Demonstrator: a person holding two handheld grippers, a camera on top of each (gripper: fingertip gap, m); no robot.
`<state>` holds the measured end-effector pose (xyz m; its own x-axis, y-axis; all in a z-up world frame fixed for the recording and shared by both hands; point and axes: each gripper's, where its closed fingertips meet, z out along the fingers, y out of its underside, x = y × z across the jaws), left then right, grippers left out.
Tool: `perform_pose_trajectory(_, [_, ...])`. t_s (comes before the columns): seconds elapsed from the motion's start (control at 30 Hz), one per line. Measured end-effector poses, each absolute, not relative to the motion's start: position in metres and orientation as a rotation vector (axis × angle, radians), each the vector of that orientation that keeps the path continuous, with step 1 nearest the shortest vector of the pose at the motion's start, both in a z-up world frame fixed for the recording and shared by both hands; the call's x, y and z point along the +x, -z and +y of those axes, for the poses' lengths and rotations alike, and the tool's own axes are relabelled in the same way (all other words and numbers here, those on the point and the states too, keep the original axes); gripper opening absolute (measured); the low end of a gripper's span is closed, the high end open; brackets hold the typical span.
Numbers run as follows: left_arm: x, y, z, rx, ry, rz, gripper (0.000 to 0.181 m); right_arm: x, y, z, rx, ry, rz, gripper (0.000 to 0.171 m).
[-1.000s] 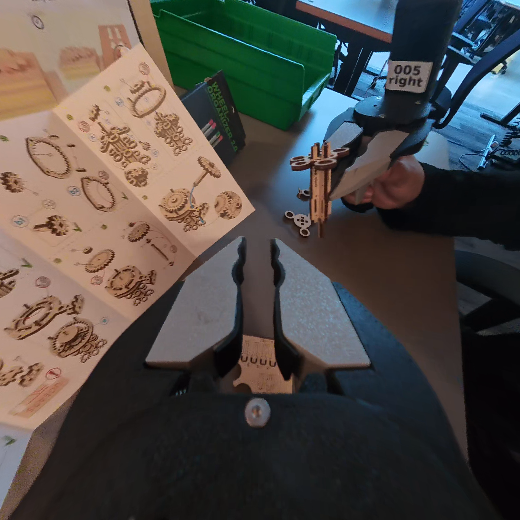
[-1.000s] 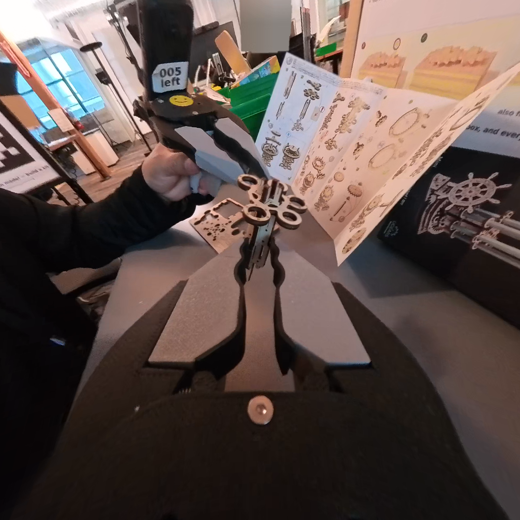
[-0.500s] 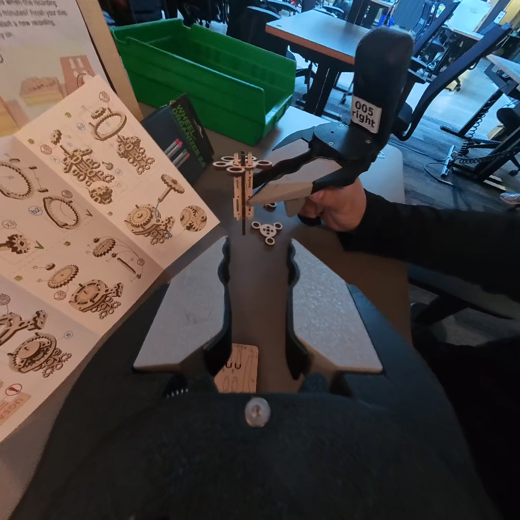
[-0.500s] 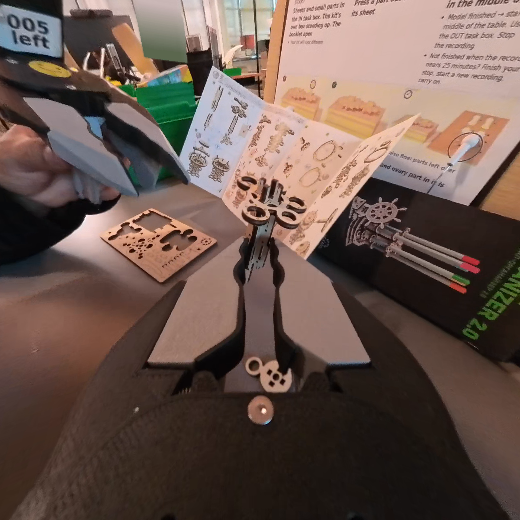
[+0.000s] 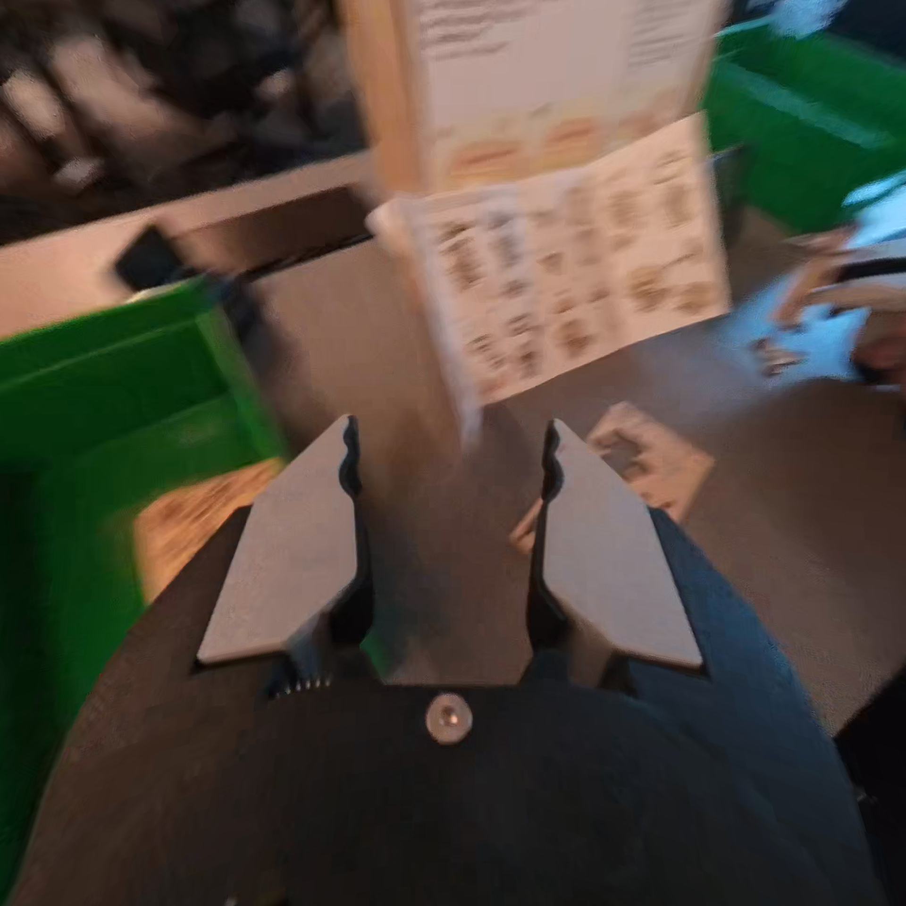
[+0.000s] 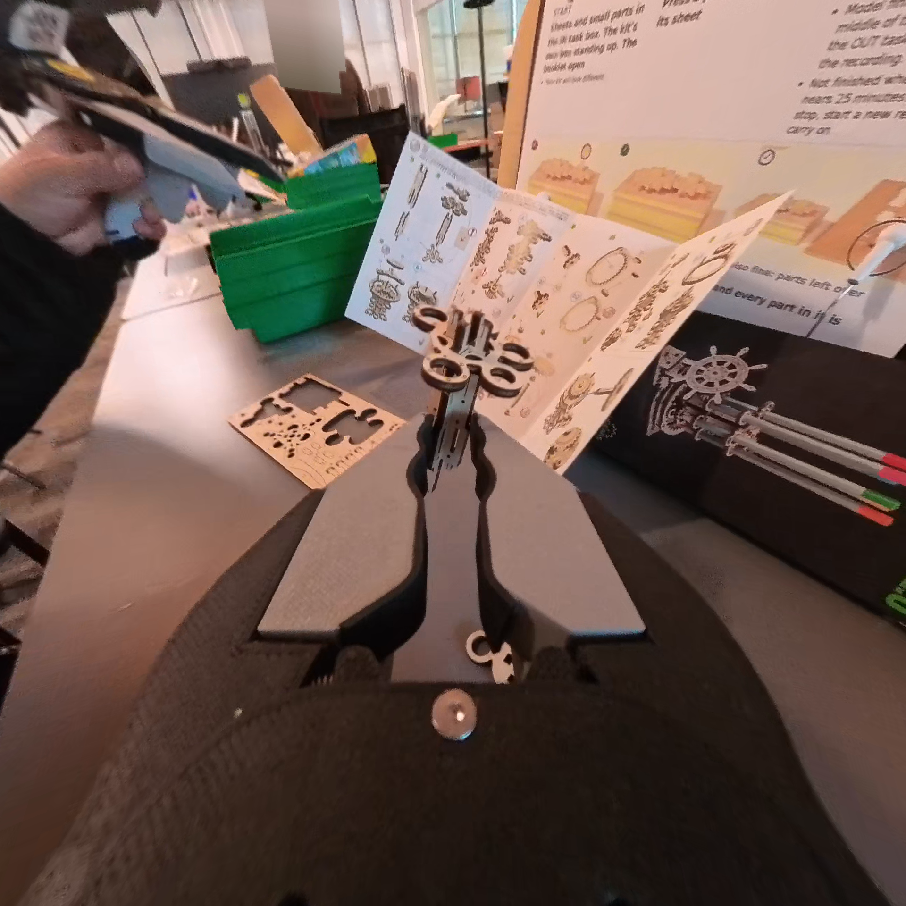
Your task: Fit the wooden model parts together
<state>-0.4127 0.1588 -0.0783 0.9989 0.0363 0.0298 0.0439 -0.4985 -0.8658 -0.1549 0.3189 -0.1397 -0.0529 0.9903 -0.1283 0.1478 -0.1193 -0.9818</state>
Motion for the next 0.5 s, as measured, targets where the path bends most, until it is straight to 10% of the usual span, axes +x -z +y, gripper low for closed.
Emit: perform_pose_trajectory(0.5, [-0.562, 0.235, 0.106, -2.737, 0.012, -0.549, 0.114, -0.156, 0.136, 0.317, -1.368, -1.281, -1.304, 0.011])
